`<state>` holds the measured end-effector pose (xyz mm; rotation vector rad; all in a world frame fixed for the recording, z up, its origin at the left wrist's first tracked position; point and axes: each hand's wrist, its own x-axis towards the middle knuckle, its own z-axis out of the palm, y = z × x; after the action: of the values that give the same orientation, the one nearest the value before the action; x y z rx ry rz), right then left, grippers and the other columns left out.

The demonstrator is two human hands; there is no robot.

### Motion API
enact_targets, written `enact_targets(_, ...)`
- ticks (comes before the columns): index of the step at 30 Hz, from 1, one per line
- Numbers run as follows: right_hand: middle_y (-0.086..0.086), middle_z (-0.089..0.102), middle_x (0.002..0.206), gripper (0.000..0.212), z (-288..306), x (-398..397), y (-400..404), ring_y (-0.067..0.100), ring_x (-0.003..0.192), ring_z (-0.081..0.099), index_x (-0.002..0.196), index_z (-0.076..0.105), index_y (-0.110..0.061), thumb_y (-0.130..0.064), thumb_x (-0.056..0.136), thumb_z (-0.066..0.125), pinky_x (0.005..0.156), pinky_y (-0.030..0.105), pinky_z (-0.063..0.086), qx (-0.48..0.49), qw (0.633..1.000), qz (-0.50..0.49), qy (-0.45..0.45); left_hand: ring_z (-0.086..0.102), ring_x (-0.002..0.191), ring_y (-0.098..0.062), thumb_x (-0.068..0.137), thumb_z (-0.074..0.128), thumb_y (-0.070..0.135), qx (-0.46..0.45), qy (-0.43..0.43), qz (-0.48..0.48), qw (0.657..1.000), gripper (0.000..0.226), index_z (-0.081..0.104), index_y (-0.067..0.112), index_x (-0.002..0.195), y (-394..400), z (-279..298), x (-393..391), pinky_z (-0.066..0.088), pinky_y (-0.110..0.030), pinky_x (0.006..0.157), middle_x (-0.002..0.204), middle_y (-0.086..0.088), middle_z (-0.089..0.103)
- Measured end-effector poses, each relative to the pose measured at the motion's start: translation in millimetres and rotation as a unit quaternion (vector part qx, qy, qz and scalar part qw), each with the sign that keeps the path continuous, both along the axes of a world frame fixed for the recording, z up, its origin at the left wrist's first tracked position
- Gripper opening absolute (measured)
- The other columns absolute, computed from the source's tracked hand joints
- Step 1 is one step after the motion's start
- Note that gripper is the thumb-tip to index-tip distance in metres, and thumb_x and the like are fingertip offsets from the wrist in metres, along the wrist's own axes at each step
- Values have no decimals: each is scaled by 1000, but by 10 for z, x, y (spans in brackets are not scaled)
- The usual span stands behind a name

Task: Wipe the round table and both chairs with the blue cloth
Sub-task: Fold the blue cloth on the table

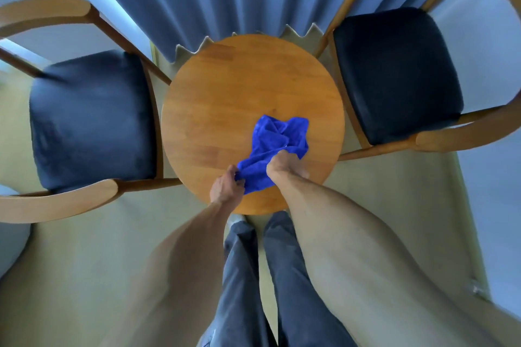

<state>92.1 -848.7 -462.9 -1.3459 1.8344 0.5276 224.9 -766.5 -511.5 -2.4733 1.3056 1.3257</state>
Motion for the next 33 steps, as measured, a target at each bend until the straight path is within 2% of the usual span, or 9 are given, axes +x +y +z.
enact_targets(3, 14, 60, 128, 33, 65, -85, -81, 32, 118, 59, 127, 54, -6, -17, 96, 49, 91, 36, 49, -45, 992, -119, 17, 62, 91, -38, 93, 48, 32, -15, -4, -16, 1000, 15, 55, 18, 92, -86, 90, -97, 43, -35, 66, 96, -14, 68)
enact_targets(6, 30, 49, 135, 34, 275, -111, -353, 44, 127, 47, 129, 45, 12, -5, 100, 38, 98, 43, 41, -94, 974, -192, -77, 60, 88, -39, 96, 46, 31, -90, -19, 6, 996, 19, 55, 14, 96, -349, 319, -142, 38, -36, 65, 91, -16, 66)
enact_targets(13, 5, 66, 113, 28, 1193, 423, -1493, 25, 107, 62, 111, 65, -19, -7, 92, 48, 79, 34, 51, -340, 918, -202, -30, 53, 76, -36, 99, 39, 32, -276, 16, 215, 937, 25, 42, 10, 89, -1481, 1184, 70, 40, -39, 65, 72, -5, 52)
enact_targets(16, 4, 65, 110, 32, 1450, 544, -1726, 24, 105, 60, 104, 66, -18, -2, 87, 45, 71, 32, 45, -394, 899, -186, -37, 53, 73, -22, 88, 55, 39, -364, -22, 194, 911, 28, 48, 13, 92, -1683, 1530, 350, 41, -34, 67, 76, 2, 58)
enact_targets(19, 3, 64, 113, 32, 1451, 497, -1750, 24, 108, 60, 107, 67, -19, -3, 90, 46, 73, 30, 45, -411, 895, -173, -24, 52, 76, -21, 78, 57, 21, -325, -83, 79, 939, 27, 51, 13, 103, -1670, 1596, 607, 41, -31, 68, 88, 0, 62)
enact_targets(23, 8, 66, 116, 25, 1043, 381, -1429, 28, 111, 62, 112, 66, -19, -13, 92, 54, 90, 39, 52, -343, 926, -159, -4, 50, 77, -27, 81, 49, 4, -186, -173, 9, 967, 21, 60, 10, 97, -1339, 1341, 718, 39, -34, 66, 89, -9, 60)
enact_targets(25, 10, 64, 116, 24, 771, 294, -1198, 29, 113, 60, 115, 63, -13, -14, 94, 52, 96, 39, 48, -210, 974, -67, 47, 52, 77, -28, 84, 46, 8, -123, -168, 28, 978, 17, 62, 9, 90, -1121, 1166, 695, 41, -33, 67, 86, -7, 59)
enact_targets(29, 4, 49, 74, 14, 383, 162, -792, 23, 67, 53, 71, 48, -12, -4, 78, 57, 63, 29, 45, 72, 991, 100, 54, 51, 73, -25, 88, 46, 18, -22, -173, 15, 985, 13, 53, 12, 79, -780, 888, 630, 40, -32, 66, 82, -6, 58)
enact_targets(33, 3, 46, 66, 12, 252, 123, -689, 20, 52, 43, 66, 43, -13, -5, 68, 52, 50, 22, 32, 70, 993, 79, 52, 51, 75, -25, 89, 44, 22, 13, -177, 4, 984, 13, 53, 14, 84, -670, 685, 570, 39, -32, 68, 82, -5, 55)
